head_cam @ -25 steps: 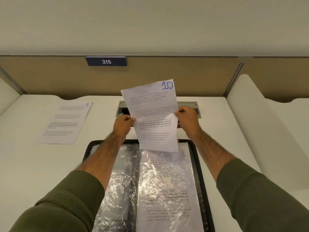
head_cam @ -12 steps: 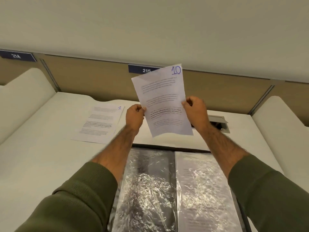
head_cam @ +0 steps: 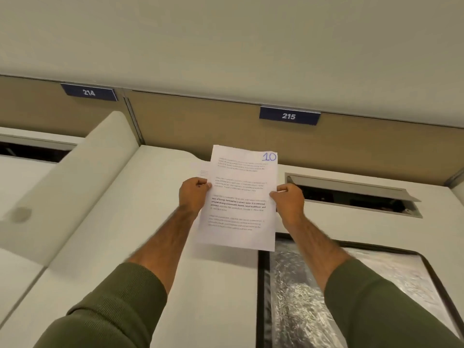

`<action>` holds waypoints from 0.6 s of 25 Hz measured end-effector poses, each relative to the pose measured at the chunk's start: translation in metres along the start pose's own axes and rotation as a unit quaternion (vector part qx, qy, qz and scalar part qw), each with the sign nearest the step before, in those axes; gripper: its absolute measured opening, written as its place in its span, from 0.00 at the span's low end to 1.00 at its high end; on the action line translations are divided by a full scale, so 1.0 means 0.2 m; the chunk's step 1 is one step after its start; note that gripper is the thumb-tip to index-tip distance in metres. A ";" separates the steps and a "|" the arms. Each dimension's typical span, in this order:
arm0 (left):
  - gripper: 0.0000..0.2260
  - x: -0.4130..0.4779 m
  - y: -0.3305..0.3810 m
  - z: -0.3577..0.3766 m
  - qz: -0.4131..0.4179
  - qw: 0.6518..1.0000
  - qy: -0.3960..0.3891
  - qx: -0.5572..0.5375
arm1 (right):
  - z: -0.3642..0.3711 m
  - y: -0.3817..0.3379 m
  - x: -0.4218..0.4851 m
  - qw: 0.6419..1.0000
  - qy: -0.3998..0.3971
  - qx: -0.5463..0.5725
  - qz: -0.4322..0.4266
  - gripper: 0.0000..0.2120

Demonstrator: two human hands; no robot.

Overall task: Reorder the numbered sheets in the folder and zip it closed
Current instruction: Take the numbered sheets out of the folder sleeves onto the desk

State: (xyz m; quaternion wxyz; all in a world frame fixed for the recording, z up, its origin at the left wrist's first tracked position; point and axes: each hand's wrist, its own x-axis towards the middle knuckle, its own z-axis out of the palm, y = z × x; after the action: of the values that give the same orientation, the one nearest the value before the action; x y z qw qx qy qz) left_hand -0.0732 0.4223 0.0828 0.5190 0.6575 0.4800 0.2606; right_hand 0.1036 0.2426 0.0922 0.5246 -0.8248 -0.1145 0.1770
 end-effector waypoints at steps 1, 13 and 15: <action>0.04 0.04 -0.05 -0.06 -0.008 1.000 -0.002 0.015 | 0.09 0.01 -0.02 1.000 0.000 -0.008 0.007 0.07; 0.02 0.36 -0.40 -0.18 -0.039 0.988 -0.036 0.147 | 0.56 0.22 0.08 0.994 -0.035 -0.079 0.065 0.09; 0.02 0.40 -0.41 -0.17 -0.038 0.987 -0.035 0.151 | 0.60 0.23 0.12 0.994 -0.035 -0.079 0.069 0.10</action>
State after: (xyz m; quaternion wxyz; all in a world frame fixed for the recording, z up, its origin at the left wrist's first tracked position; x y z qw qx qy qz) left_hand -0.1002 0.5085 0.0046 0.4399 0.7184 0.5198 0.1419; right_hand 0.0752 0.3304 -0.0007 0.4403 -0.8627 -0.0894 0.2323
